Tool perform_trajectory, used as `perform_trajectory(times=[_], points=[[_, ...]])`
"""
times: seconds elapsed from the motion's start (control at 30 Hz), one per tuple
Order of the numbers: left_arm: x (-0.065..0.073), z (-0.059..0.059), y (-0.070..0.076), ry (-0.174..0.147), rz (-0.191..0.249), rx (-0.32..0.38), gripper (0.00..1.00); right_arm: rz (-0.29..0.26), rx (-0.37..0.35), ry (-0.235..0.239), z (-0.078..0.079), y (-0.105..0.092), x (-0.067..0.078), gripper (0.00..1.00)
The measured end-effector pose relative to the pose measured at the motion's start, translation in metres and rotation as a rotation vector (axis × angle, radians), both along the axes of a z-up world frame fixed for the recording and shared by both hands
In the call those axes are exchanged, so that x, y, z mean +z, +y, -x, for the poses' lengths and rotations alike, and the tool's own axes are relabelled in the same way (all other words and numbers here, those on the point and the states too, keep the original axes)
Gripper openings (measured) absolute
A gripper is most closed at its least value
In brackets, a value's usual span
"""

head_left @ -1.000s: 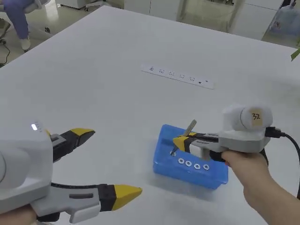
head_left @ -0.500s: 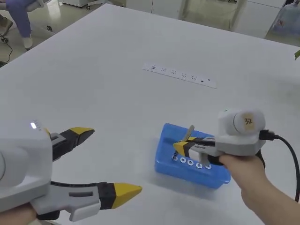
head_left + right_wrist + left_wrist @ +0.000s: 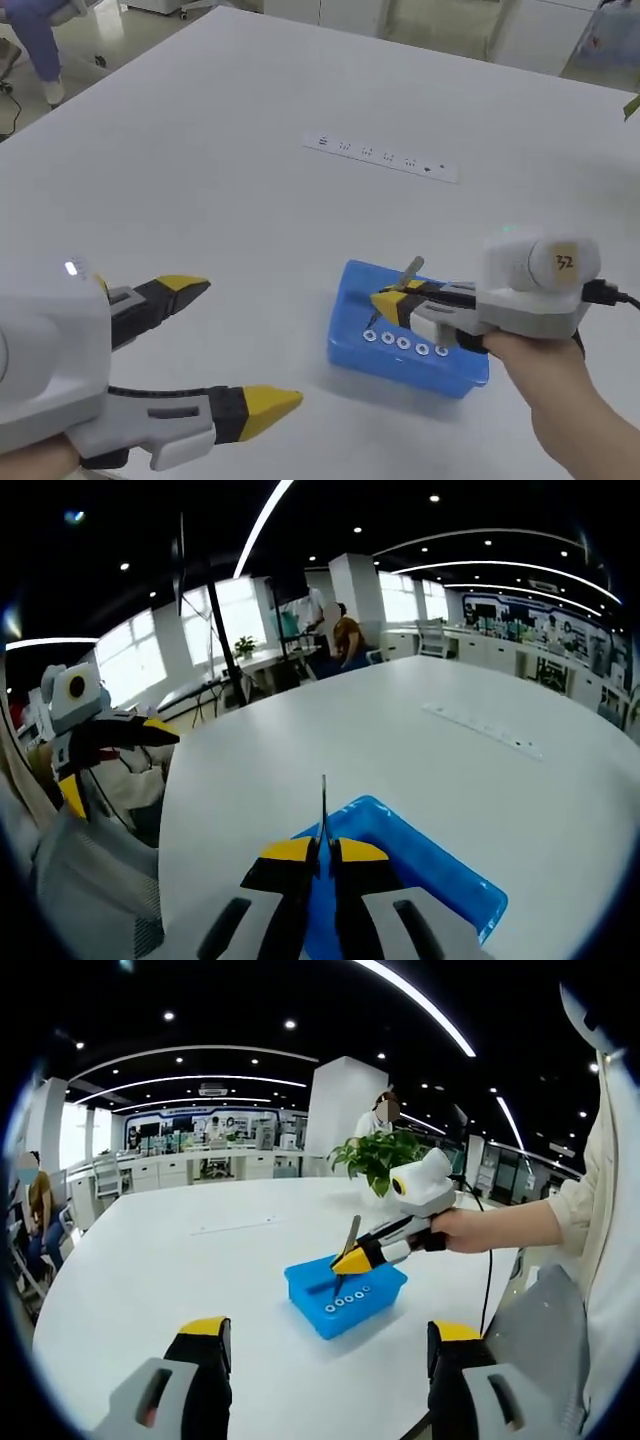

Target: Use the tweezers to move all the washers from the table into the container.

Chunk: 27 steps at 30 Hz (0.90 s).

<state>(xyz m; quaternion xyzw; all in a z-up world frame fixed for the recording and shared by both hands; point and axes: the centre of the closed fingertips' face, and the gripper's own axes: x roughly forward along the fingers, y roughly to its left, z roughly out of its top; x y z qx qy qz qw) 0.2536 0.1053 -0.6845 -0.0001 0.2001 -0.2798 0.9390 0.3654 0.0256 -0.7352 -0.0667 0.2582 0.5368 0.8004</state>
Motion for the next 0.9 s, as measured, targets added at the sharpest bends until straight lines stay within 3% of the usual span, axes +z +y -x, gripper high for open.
perform_trajectory(times=[0.13,0.3,0.5,0.63,0.77,0.9], points=[[0.002,-0.001,-0.008,0.001,0.008,-0.029,0.73,-0.017,0.013,-0.033,0.017,-0.006,0.017,0.03],[0.004,-0.002,-0.021,0.004,0.009,-0.086,0.64,0.004,0.077,-0.069,0.044,-0.013,0.023,0.03],[0.001,0.002,-0.042,0.010,-0.026,-0.199,0.49,0.081,0.187,-0.056,0.082,-0.026,0.004,0.03],[0.002,0.006,-0.062,0.012,-0.014,-0.276,0.37,0.143,0.236,-0.041,0.102,-0.033,-0.016,0.03],[-0.002,0.011,-0.081,0.030,-0.010,-0.343,0.32,0.199,0.294,-0.037,0.120,-0.037,-0.028,0.03],[-0.011,0.025,-0.101,0.073,-0.027,-0.468,0.21,0.283,0.375,-0.070,0.132,-0.041,-0.039,0.03]])
